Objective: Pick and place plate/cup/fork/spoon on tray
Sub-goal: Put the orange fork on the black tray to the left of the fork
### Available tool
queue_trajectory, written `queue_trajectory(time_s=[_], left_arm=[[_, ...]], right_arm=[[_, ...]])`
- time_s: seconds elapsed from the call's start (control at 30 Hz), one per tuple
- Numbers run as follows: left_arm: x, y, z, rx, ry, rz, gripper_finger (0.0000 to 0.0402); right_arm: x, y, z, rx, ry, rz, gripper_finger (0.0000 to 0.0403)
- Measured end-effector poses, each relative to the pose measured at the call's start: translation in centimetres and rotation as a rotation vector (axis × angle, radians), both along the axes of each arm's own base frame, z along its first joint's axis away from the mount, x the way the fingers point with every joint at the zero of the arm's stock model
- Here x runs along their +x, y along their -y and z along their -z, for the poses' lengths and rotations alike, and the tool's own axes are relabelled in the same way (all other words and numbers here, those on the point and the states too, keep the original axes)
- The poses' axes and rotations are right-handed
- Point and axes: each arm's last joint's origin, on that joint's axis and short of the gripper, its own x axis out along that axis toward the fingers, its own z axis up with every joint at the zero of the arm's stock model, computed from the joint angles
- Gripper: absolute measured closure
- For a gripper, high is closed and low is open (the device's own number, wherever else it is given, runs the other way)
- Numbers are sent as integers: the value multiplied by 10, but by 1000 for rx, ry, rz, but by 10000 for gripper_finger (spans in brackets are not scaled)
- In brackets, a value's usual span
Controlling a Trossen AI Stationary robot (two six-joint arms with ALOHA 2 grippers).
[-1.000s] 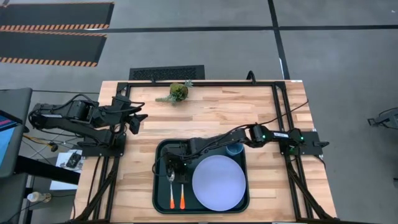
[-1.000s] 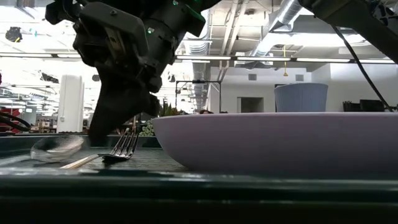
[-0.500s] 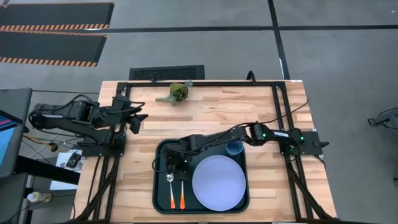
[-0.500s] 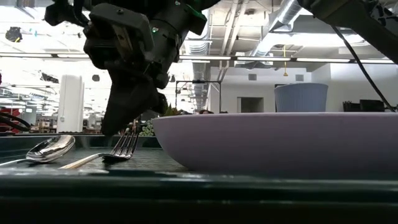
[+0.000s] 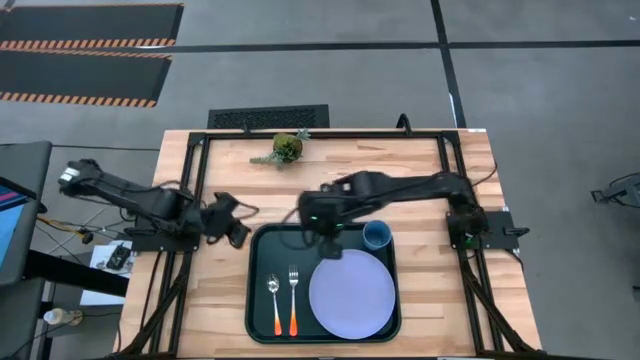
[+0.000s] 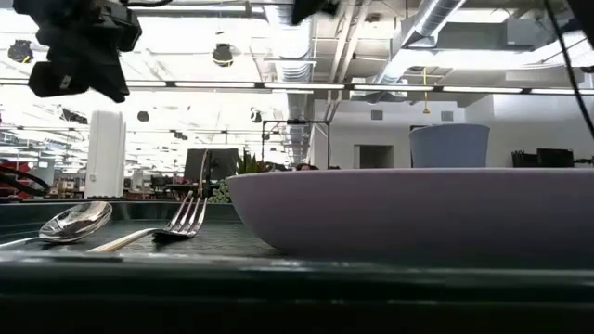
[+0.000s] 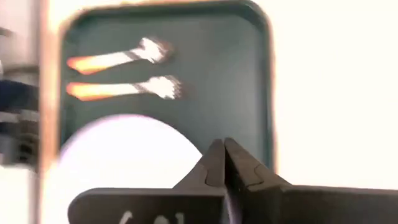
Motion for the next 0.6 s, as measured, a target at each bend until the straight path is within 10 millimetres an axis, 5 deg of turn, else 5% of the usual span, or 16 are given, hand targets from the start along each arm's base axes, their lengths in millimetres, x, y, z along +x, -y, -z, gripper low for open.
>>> queue_trajectory(time_s=[0.27, 0.6], left_arm=[[40, 45, 27, -38, -57, 7, 401], [71, 104, 61, -89, -265, -41, 401]], right_arm=[[-107, 24, -96, -331, 158, 395, 394], [-181, 17, -142, -221, 346, 530, 388]])
